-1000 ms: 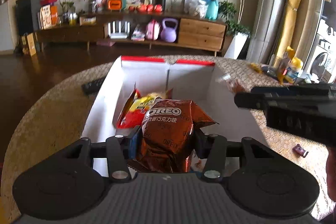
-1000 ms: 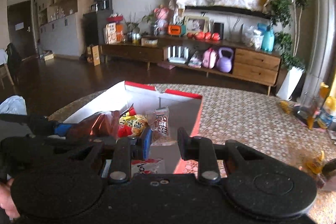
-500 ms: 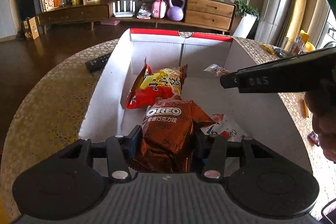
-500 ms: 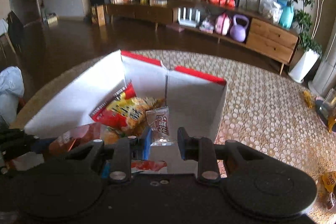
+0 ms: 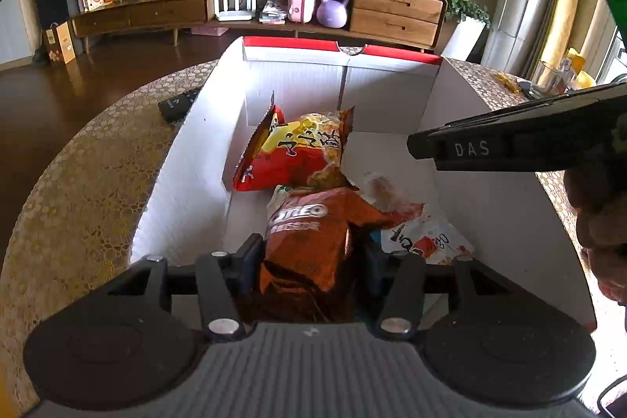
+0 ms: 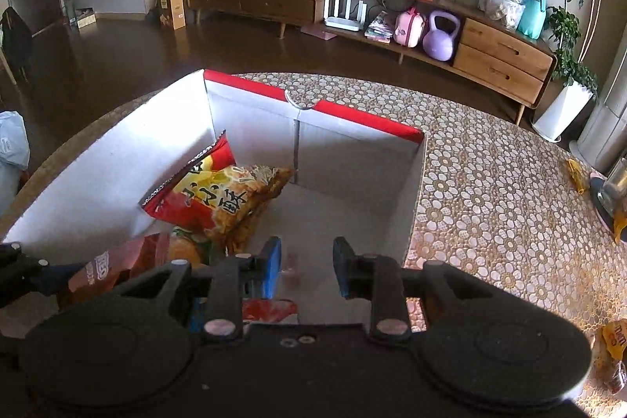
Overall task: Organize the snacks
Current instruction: 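Lower the Oreo bag into the box and open the left tool, then move the left tool toward the cream sausage stick while the right tool approaches the purple candy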
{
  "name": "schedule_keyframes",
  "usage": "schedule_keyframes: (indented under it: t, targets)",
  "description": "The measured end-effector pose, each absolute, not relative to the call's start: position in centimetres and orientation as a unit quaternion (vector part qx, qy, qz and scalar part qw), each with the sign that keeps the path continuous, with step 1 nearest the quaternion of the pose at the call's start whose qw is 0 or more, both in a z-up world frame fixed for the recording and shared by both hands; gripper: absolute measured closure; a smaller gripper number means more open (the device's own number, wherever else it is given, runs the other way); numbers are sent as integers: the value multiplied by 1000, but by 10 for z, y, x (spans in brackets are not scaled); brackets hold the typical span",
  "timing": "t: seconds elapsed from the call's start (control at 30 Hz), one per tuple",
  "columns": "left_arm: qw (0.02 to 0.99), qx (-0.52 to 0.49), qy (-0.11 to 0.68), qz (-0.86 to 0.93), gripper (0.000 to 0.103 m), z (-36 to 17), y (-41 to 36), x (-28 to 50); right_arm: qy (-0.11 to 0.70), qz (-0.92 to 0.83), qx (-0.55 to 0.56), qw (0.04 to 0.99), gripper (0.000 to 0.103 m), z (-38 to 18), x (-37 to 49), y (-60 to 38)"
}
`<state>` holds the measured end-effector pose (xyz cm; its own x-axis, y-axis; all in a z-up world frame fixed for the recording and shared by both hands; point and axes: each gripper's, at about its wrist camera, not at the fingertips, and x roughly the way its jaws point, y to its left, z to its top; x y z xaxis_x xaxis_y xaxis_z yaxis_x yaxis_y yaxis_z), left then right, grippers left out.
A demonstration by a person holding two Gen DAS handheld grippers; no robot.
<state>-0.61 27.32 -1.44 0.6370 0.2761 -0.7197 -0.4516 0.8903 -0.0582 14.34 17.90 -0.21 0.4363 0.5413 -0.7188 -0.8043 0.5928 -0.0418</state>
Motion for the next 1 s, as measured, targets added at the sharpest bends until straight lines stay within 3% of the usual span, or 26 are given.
schedule_keyframes:
  t: [0.13,0.37,0.53,0.63,1.0]
  targets:
    - [896,-119,375,206,50,-12,272,-6,330,408,-194,829,71,1,141,177]
    - [900,-115,367,206,34,-8,263,-8,316,412,-169,838,69,15,134,159]
    - [906,-109,354,203,31,0,254,-9,303,416,-157,843,65,23,121,145]
    - [911,-98,343,206,24,6,247,-10,296,418,-147,846,64,27,115,134]
    - [922,-81,322,198,24,21,226,-13,275,404,-95,868,56,42,100,84]
